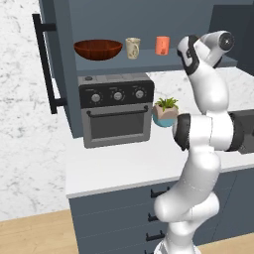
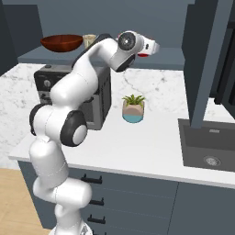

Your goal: Gather all objects into one cabinet and sort the glasses and bowls to opposite sides.

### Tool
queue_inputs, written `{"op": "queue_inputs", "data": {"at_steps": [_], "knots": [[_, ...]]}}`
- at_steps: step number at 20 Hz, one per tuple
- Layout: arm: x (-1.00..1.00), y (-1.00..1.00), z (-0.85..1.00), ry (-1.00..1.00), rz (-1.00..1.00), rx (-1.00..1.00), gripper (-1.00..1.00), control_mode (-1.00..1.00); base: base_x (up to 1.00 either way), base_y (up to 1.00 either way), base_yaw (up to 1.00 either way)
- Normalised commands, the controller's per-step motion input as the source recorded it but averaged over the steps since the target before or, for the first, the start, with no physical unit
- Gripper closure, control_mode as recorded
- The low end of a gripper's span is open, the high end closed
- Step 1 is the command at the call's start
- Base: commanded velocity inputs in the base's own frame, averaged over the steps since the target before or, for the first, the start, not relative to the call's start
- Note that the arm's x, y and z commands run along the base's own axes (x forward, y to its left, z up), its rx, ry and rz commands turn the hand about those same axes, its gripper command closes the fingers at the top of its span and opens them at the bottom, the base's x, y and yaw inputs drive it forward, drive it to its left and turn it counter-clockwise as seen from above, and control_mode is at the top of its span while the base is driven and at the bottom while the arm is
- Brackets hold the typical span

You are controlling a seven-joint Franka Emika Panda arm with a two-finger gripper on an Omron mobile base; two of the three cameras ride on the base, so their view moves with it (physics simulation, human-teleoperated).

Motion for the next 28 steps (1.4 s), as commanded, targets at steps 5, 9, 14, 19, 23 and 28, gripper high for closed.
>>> {"op": "queue_inputs", "data": {"at_steps": [5,9,14,19,23,28], "knots": [[-0.97,0.08,0.01,0.00,0.00,0.05,-1.00,-1.00,0.00,0.00,0.00],[-1.00,0.50,-0.22,0.00,0.00,-0.01,-1.00,-1.00,0.00,0.00,0.00],[-1.00,0.62,-0.12,0.00,0.00,0.00,-1.00,-1.00,0.00,0.00,0.00],[-1.00,0.55,0.00,0.02,0.01,0.05,-1.00,-1.00,0.00,0.00,0.00],[-1.00,0.41,0.04,0.00,0.05,0.06,-1.00,-1.00,0.00,0.00,0.00],[-1.00,0.29,0.26,0.00,0.05,0.03,-1.00,-1.00,0.00,0.00,0.00]]}}
